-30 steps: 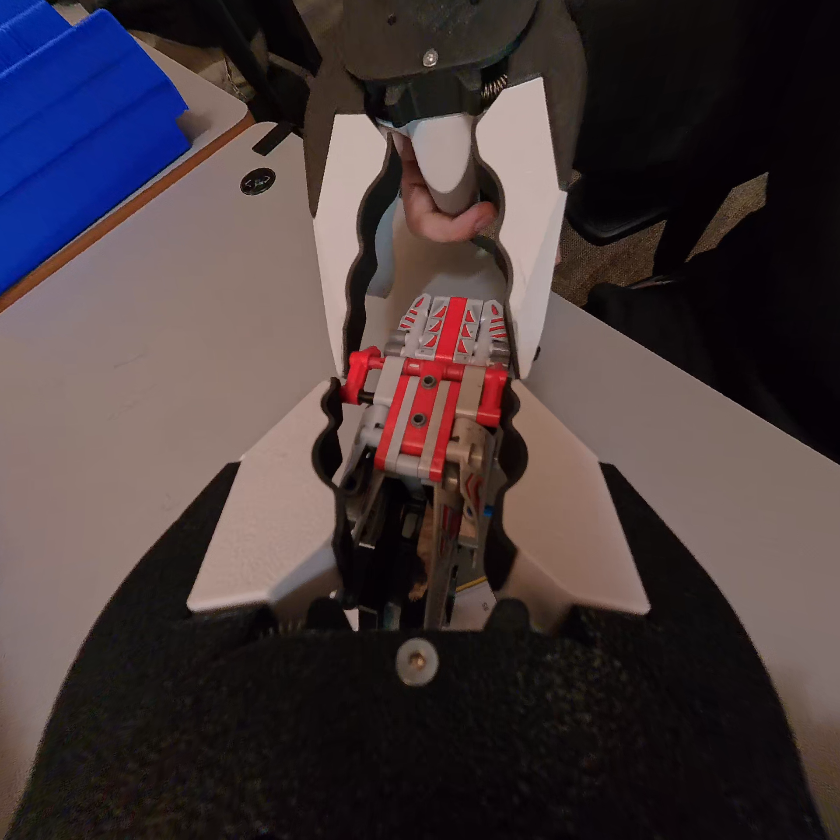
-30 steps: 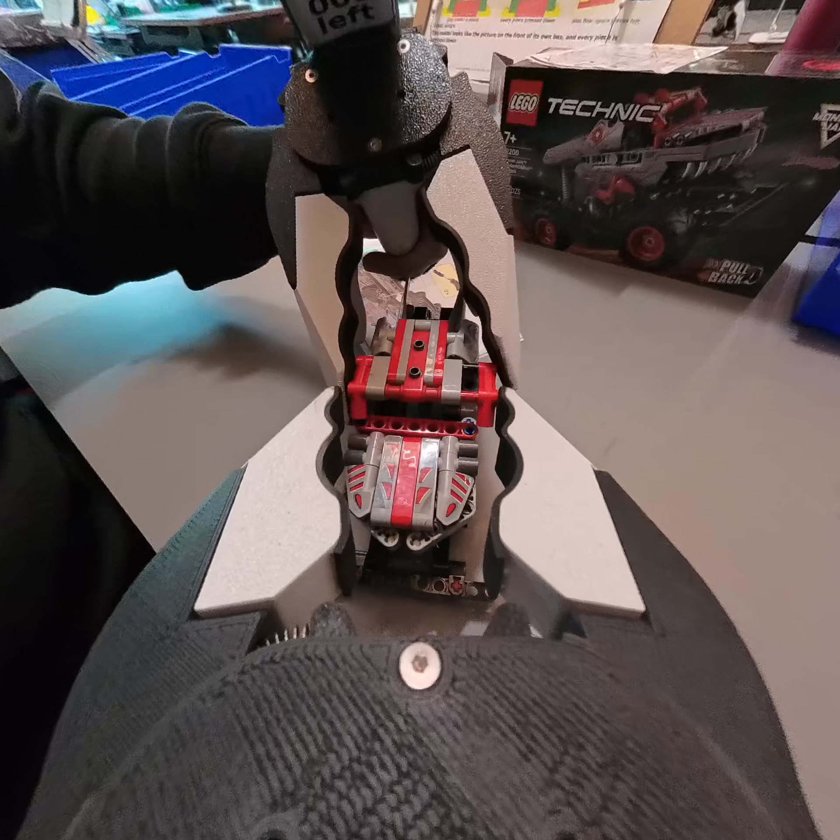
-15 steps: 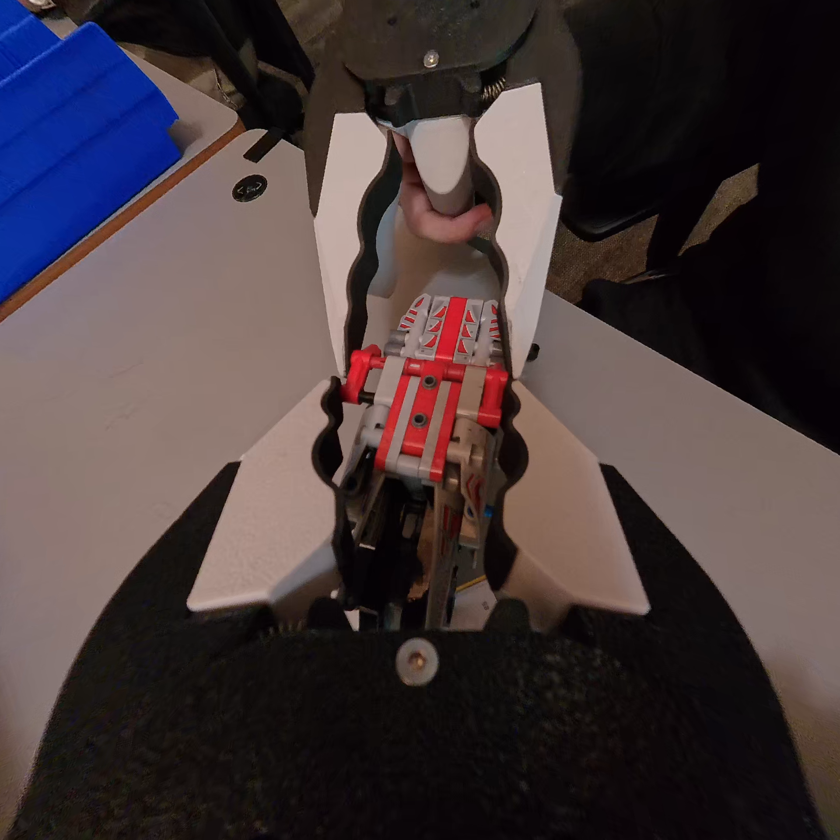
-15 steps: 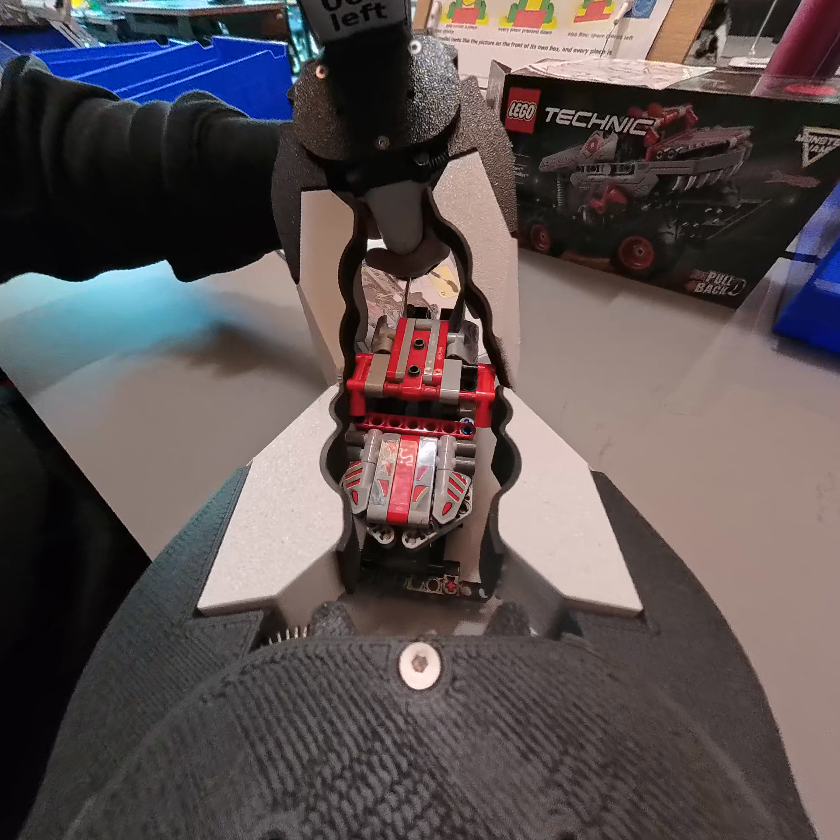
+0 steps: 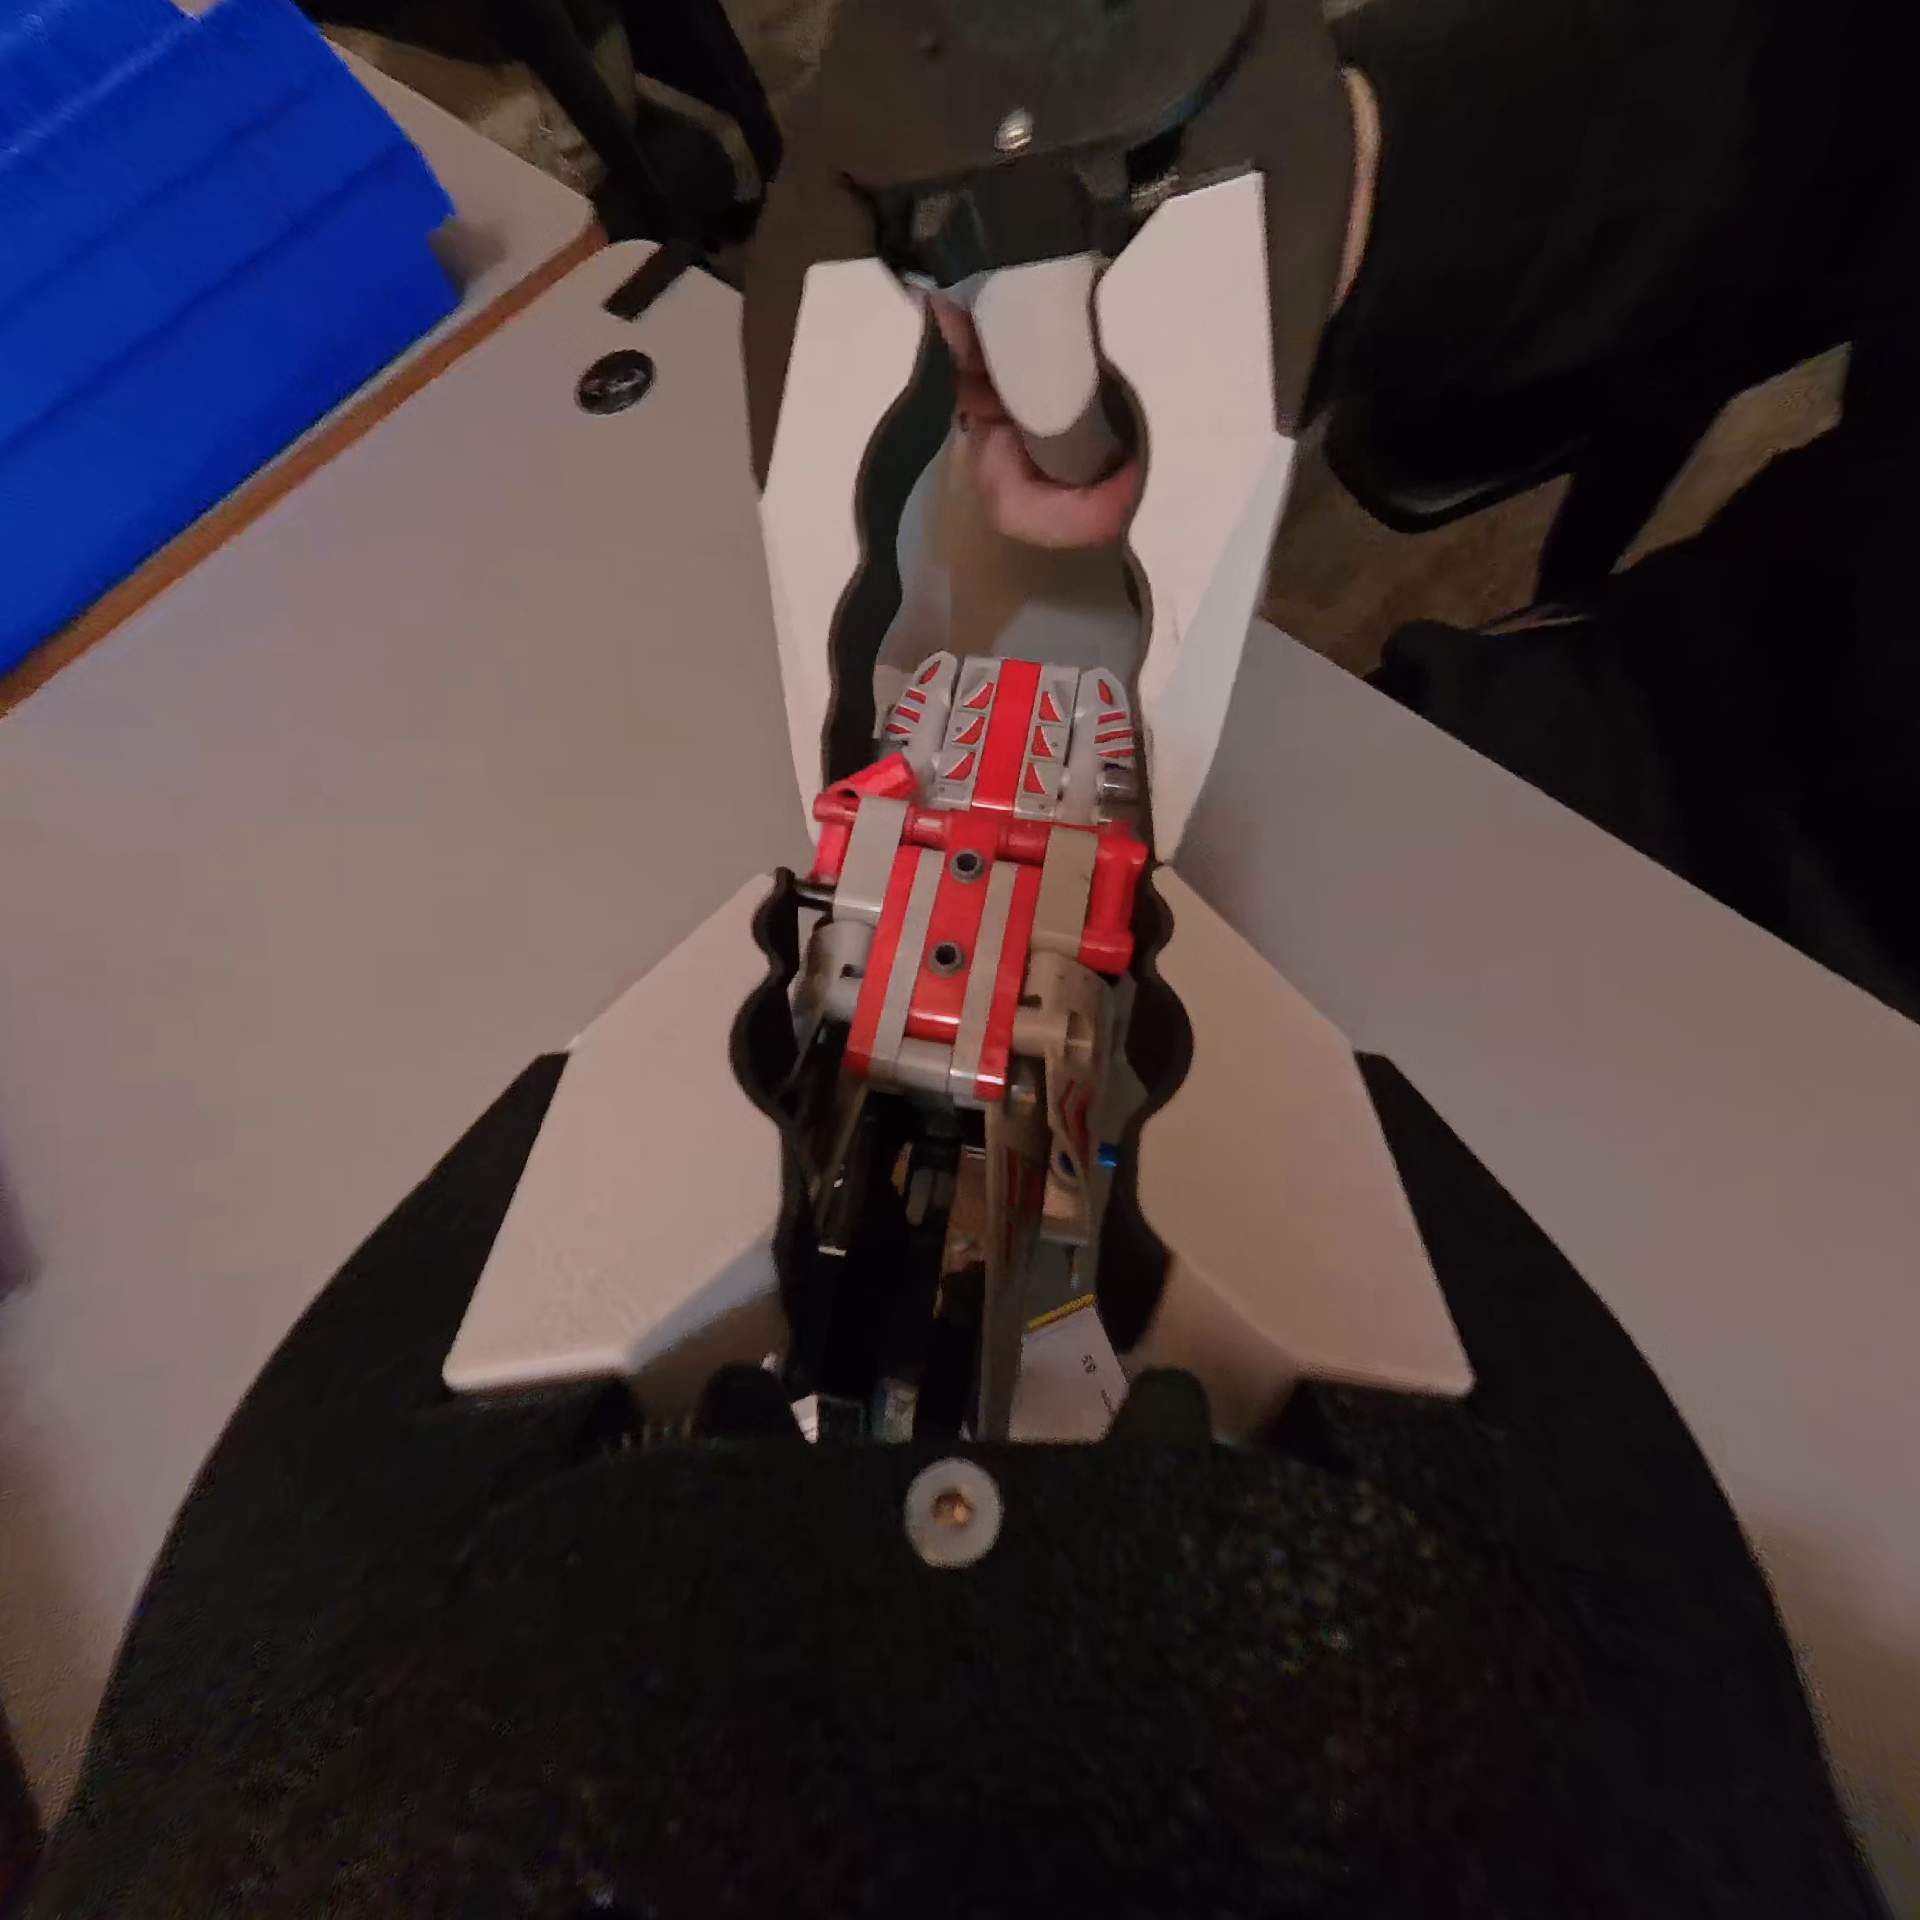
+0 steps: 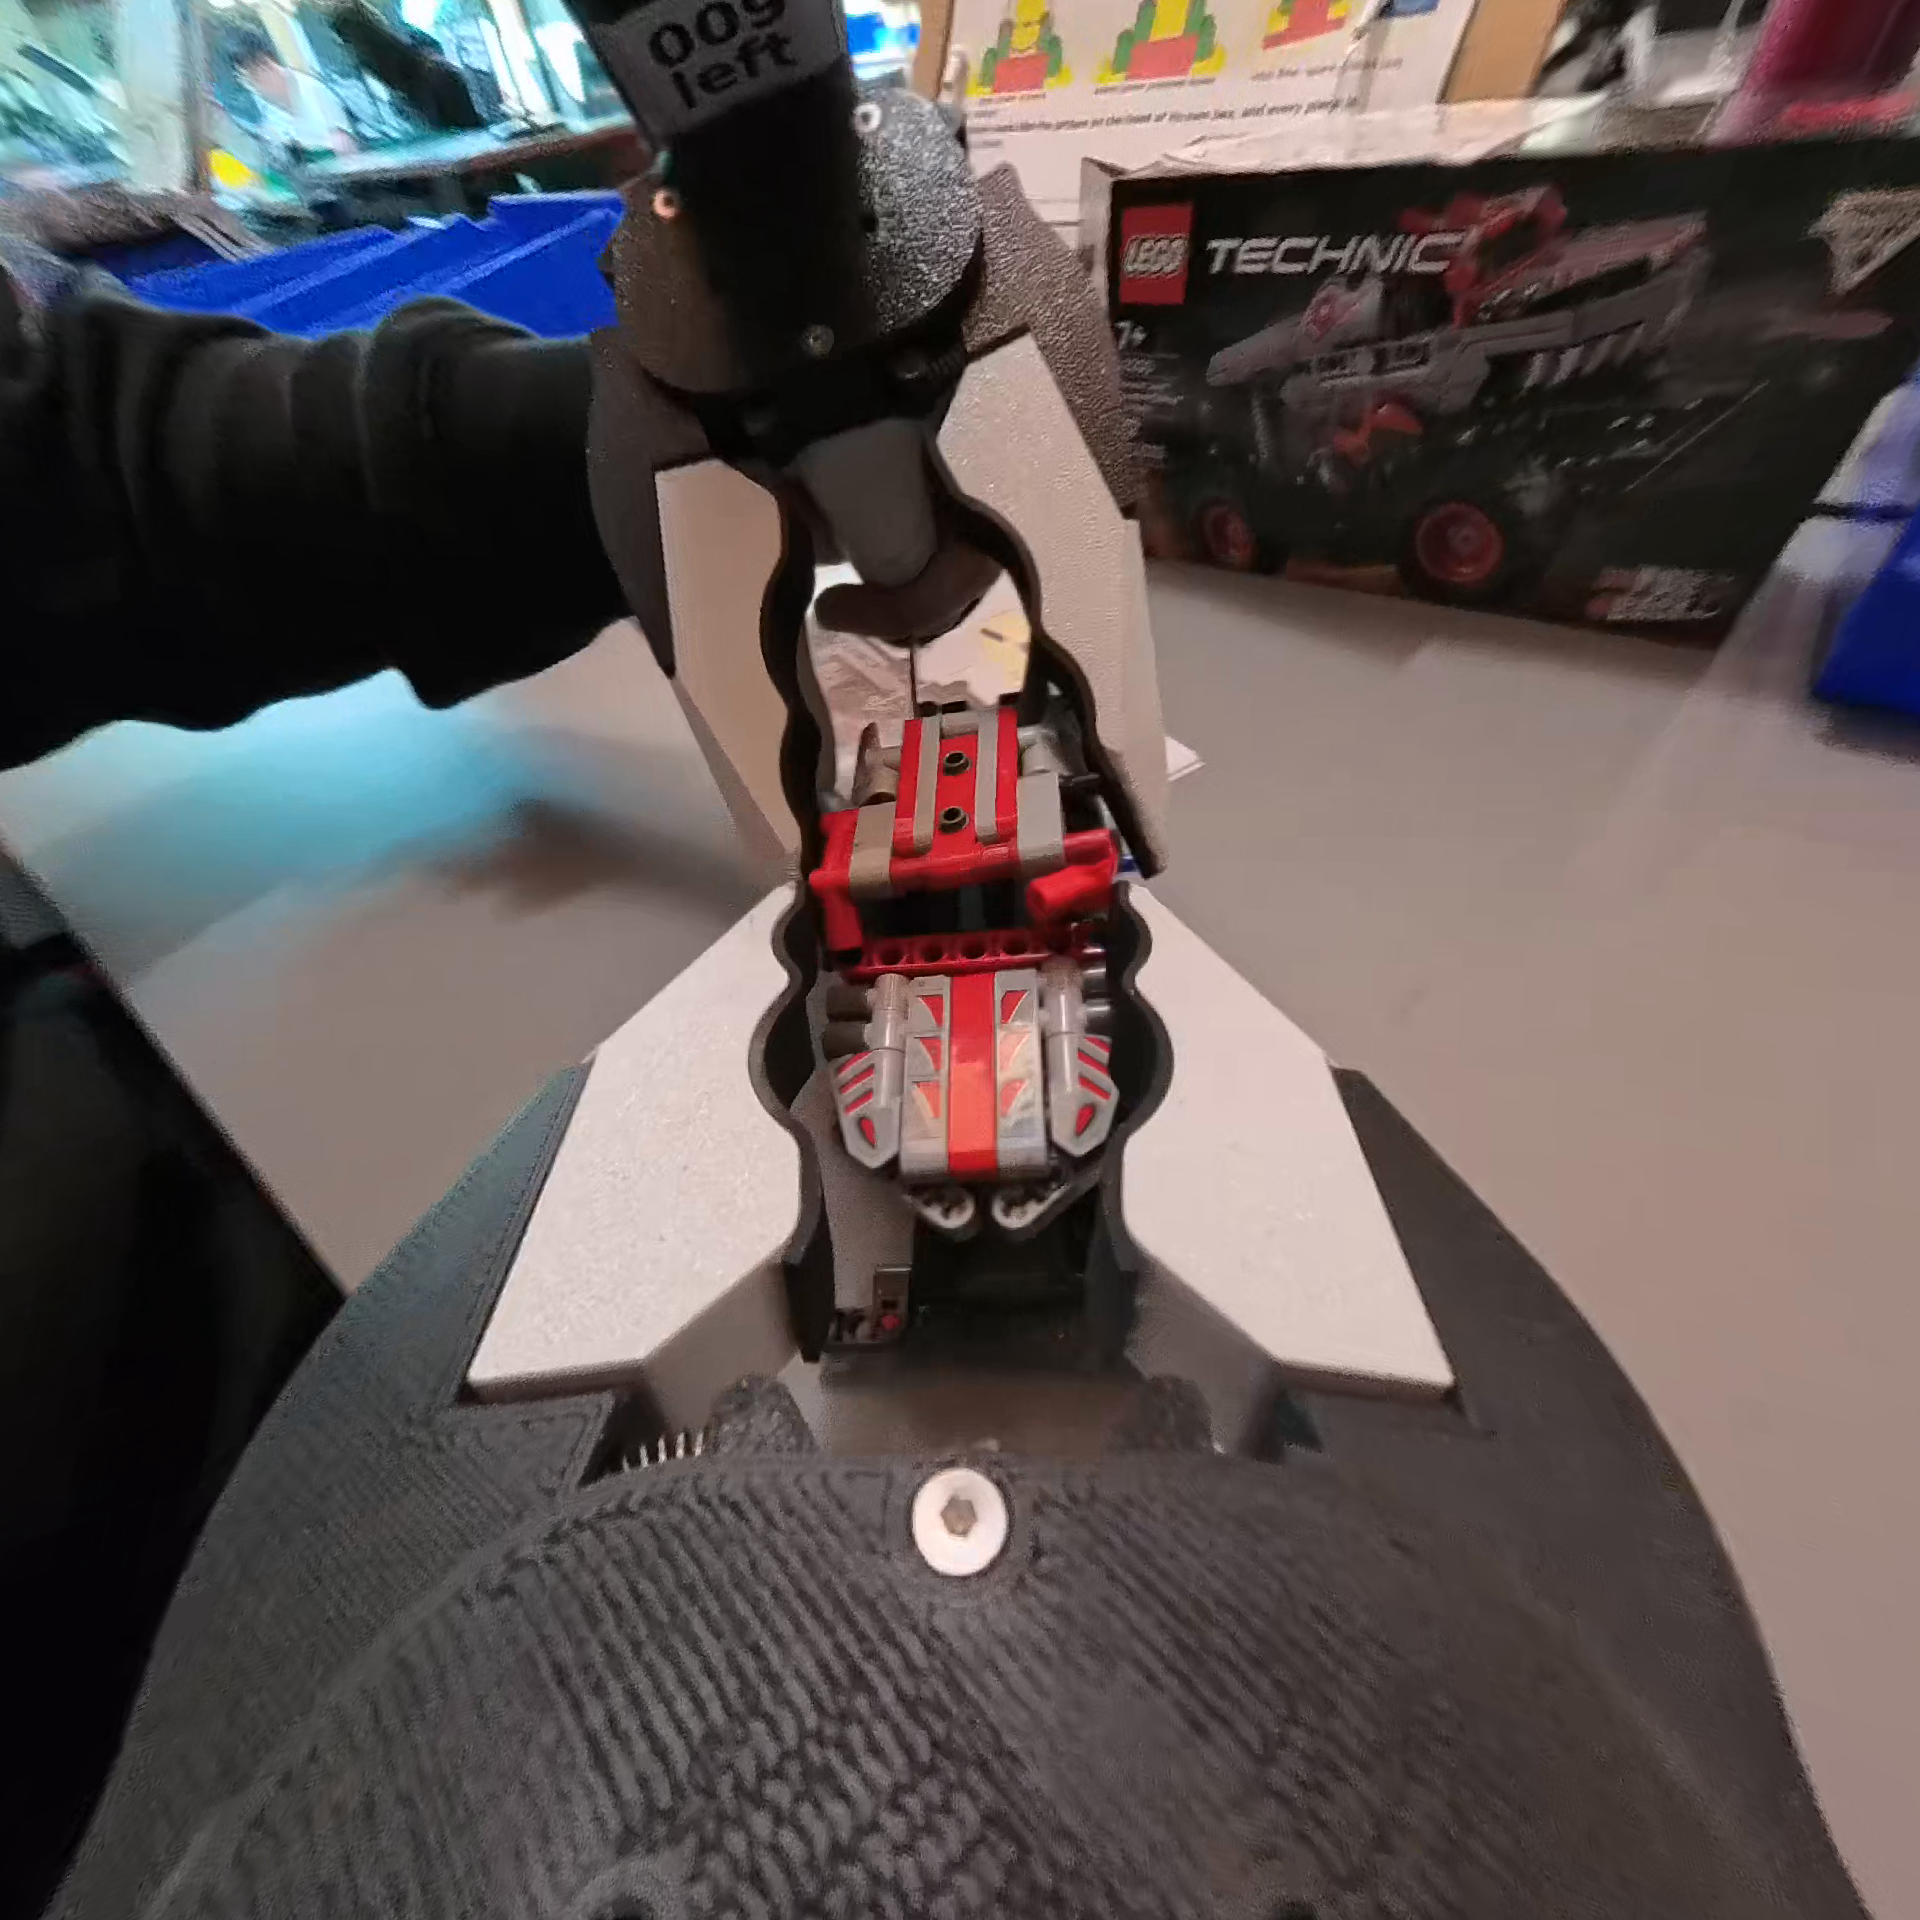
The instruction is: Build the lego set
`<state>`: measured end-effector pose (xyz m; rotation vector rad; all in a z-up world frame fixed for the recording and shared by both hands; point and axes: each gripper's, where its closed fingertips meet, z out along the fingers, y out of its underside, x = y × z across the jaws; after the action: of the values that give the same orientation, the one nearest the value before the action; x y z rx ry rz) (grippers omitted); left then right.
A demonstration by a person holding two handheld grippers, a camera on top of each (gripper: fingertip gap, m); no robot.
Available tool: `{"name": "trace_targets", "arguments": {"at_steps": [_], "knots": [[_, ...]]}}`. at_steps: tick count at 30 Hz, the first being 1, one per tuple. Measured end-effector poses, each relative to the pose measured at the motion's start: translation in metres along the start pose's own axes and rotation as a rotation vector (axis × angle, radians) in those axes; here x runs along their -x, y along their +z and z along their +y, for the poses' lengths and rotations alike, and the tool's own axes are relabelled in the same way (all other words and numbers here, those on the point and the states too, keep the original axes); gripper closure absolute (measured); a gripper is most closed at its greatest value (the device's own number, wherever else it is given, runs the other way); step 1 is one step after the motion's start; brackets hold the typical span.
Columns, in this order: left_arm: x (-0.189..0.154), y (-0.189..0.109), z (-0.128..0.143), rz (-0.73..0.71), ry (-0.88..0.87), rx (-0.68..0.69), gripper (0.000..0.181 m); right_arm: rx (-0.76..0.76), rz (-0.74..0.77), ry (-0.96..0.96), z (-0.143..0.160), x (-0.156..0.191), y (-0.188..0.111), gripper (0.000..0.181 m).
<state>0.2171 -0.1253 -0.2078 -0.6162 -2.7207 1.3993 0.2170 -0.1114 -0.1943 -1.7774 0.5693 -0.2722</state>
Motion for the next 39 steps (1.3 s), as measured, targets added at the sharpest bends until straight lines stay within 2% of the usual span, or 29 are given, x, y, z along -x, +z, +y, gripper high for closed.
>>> {"name": "trace_targets", "arguments": {"at_steps": [2, 5, 10, 14, 19, 21, 26, 29, 32, 37, 39], "knots": [[0.002, -0.001, 0.001, -0.014, -0.017, -0.003, 0.119, -0.011, 0.036, -0.033, -0.002, -0.004, 0.000, 0.127], [-0.001, 0.000, -0.002, -0.001, -0.001, -0.019, 0.119, -0.028, -0.039, 0.028, -0.002, 0.000, -0.002, 0.126], [-0.002, 0.001, -0.003, -0.001, 0.019, -0.023, 0.119, -0.100, -0.119, 0.164, -0.012, -0.005, -0.011, 0.144], [-0.002, 0.002, -0.003, 0.005, 0.001, -0.019, 0.119, -0.104, -0.070, 0.142, -0.012, -0.013, -0.015, 0.166], [0.000, 0.002, -0.002, -0.004, 0.018, -0.015, 0.119, -0.073, -0.040, 0.091, -0.004, -0.014, -0.010, 0.166], [0.002, 0.002, -0.003, -0.019, 0.031, -0.022, 0.120, -0.071, -0.026, 0.025, -0.004, -0.016, -0.014, 0.167], [0.003, -0.004, -0.013, -0.026, -0.006, -0.093, 0.117, -0.059, 0.070, -0.344, -0.003, -0.021, -0.029, 0.166], [0.003, -0.017, -0.032, 0.015, -0.102, -0.196, 0.118, -0.158, 0.143, -0.514, -0.021, -0.019, -0.035, 0.166], [0.000, -0.027, -0.049, 0.129, -0.259, -0.254, 0.130, -0.221, 0.176, -0.696, -0.036, -0.007, -0.040, 0.166], [0.004, -0.029, -0.060, 0.242, -0.419, -0.297, 0.139, -0.230, 0.162, -0.828, -0.045, 0.010, -0.037, 0.166], [0.005, -0.032, -0.063, 0.277, -0.458, -0.325, 0.158, -0.198, 0.165, -0.860, -0.042, 0.011, -0.036, 0.166]]}}
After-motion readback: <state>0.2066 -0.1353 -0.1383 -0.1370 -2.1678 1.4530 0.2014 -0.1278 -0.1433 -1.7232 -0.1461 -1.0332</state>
